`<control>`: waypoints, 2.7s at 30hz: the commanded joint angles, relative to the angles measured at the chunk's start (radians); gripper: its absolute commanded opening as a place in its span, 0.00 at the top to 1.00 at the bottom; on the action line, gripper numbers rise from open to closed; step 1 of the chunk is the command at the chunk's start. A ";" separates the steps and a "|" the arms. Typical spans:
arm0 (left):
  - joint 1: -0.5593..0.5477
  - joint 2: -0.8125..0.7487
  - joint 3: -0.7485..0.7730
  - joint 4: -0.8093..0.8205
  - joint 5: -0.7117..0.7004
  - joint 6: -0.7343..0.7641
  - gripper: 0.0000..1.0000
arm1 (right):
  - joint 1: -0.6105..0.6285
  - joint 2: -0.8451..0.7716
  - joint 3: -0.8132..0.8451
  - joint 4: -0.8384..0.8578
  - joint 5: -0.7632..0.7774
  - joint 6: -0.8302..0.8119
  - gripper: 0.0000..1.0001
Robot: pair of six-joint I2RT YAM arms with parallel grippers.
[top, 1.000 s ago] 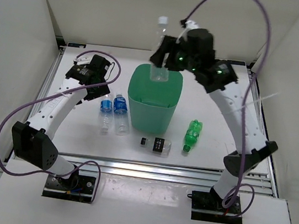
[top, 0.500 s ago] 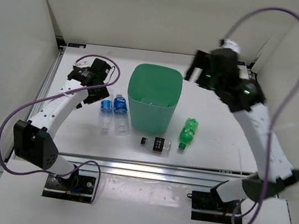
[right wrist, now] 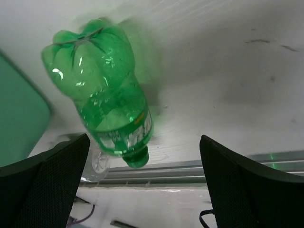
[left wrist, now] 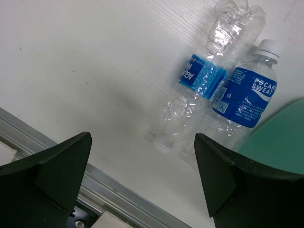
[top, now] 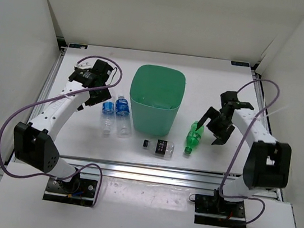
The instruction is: Put the plastic bottles in the bin
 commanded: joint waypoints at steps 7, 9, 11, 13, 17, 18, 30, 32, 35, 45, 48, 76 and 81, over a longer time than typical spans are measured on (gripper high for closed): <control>0.022 -0.040 0.008 -0.012 -0.021 0.020 0.00 | 0.035 0.252 0.015 0.132 -0.149 -0.094 0.00; 0.031 -0.040 0.008 -0.027 -0.021 0.020 0.00 | 0.036 0.303 0.026 0.132 -0.149 -0.094 0.07; 0.040 -0.040 0.008 -0.043 -0.021 0.020 0.00 | 0.036 0.303 0.026 0.132 -0.121 -0.094 0.42; 0.040 -0.049 0.008 -0.070 -0.033 0.009 0.00 | 0.025 0.262 0.058 0.095 -0.090 -0.071 0.62; 0.051 -0.095 -0.028 -0.069 -0.033 0.000 0.00 | 0.002 0.057 0.287 -0.012 -0.179 -0.071 0.70; 0.051 -0.109 -0.042 -0.055 -0.018 0.011 0.00 | 0.002 0.013 0.344 -0.012 -0.205 -0.062 0.70; 0.069 -0.276 -0.229 0.265 0.234 0.166 0.00 | 0.353 0.189 1.131 -0.014 -0.040 -0.204 0.64; 0.069 -0.241 -0.219 0.290 0.254 0.199 0.00 | 0.402 0.234 1.072 -0.014 -0.018 -0.205 0.21; 0.079 -0.157 -0.177 0.264 0.254 0.184 0.00 | 0.420 0.290 1.033 -0.121 -0.101 -0.166 0.00; 0.099 -0.031 -0.208 0.396 0.419 0.196 0.00 | 0.316 0.064 1.068 -0.065 -0.061 -0.217 0.00; 0.108 0.015 -0.242 0.463 0.458 0.216 0.00 | 0.305 0.012 0.948 -0.084 -0.108 -0.217 0.00; 0.030 -0.034 0.376 0.343 0.361 0.109 0.53 | 0.296 -0.019 0.856 -0.155 -0.178 -0.199 0.00; -0.120 0.043 0.429 0.387 0.383 0.130 0.51 | 0.296 -0.030 0.799 -0.134 -0.178 -0.179 0.00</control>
